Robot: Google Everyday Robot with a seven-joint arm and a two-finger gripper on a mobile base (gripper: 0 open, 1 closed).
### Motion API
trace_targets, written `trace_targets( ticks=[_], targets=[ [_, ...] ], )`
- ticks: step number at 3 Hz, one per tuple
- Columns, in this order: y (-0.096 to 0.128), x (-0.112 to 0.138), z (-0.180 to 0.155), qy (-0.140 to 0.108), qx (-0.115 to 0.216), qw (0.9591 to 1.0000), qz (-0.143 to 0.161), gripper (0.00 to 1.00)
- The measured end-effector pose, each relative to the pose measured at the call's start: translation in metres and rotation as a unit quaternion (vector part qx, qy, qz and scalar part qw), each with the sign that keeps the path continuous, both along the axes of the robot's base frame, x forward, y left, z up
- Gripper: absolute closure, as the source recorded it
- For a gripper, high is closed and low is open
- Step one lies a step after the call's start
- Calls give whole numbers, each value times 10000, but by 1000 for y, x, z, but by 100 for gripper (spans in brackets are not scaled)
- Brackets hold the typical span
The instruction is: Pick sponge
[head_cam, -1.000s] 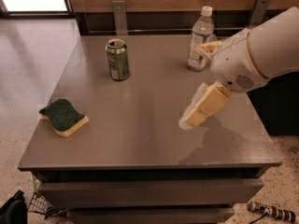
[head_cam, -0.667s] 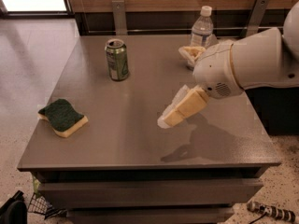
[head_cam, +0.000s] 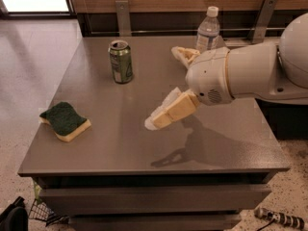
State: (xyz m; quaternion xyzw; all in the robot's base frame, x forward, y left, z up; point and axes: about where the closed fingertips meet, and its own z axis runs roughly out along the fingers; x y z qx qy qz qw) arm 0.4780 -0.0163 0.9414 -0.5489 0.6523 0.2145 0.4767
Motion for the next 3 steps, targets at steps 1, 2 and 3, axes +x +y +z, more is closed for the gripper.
trace_targets(
  ticks=[1, 2, 3],
  targets=[
    [23, 2, -10, 41, 182, 9998, 75, 0],
    [81, 7, -39, 124, 511, 9978, 398, 0],
    [115, 11, -57, 86, 633, 9964, 554, 0]
  ],
)
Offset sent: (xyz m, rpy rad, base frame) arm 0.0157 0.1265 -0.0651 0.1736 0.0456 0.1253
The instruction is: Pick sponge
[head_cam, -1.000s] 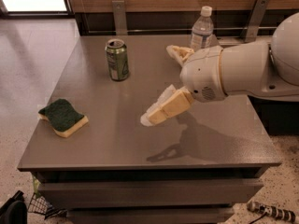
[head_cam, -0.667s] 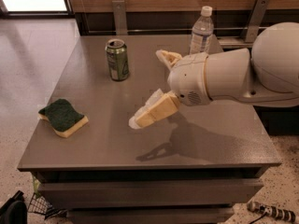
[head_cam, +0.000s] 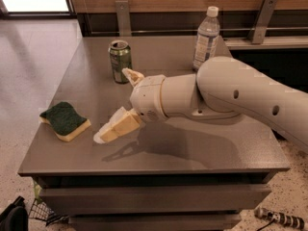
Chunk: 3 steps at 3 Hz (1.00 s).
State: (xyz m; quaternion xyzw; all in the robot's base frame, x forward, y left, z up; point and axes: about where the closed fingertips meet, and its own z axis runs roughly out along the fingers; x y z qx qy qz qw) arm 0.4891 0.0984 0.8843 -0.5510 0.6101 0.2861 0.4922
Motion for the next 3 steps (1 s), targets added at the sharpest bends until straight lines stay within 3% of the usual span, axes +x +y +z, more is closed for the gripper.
trace_targets(
  ticks=[2, 3],
  targets=[
    [57, -2, -23, 47, 84, 9994, 342, 0],
    [78, -2, -48, 292, 5, 9988, 398, 0]
  ],
)
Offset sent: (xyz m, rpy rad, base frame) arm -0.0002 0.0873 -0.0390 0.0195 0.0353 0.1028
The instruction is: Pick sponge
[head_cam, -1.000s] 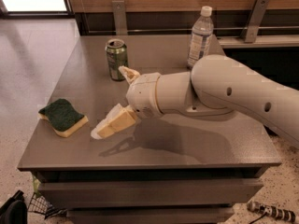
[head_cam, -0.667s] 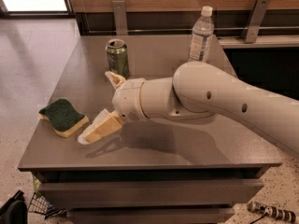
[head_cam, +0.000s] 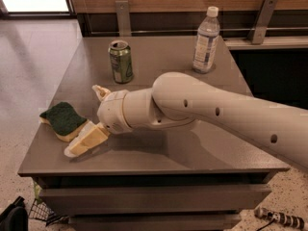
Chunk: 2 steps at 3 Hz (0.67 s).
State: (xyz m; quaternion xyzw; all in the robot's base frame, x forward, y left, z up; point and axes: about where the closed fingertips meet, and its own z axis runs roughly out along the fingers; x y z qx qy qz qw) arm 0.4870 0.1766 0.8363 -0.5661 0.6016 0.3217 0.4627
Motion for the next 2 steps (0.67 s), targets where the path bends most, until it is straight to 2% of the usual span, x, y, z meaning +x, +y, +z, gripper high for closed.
trace_targets(
  ticks=[1, 2],
  targets=[
    [5, 0, -8, 79, -24, 10000, 3, 0],
    [14, 1, -6, 26, 17, 10000, 89, 18]
  ],
)
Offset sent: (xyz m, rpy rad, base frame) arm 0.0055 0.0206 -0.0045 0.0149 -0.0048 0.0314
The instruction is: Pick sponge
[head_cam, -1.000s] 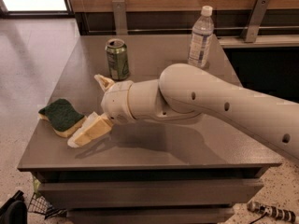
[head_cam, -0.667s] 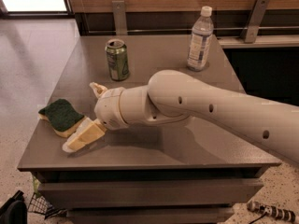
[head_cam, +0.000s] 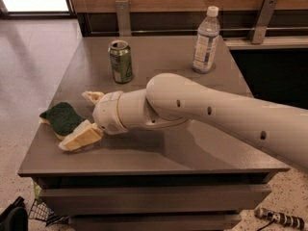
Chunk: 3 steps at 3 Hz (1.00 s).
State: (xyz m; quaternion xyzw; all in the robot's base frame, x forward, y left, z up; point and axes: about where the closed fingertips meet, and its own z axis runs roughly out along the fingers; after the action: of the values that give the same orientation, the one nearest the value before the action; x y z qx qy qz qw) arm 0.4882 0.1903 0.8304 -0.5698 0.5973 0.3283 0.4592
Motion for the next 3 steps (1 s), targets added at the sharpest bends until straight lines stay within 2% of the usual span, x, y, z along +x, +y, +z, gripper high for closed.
trace_targets(
  ticks=[2, 3],
  targets=[
    [21, -5, 5, -26, 72, 9996, 276, 65],
    [25, -7, 6, -31, 76, 9995, 317, 88]
  ],
)
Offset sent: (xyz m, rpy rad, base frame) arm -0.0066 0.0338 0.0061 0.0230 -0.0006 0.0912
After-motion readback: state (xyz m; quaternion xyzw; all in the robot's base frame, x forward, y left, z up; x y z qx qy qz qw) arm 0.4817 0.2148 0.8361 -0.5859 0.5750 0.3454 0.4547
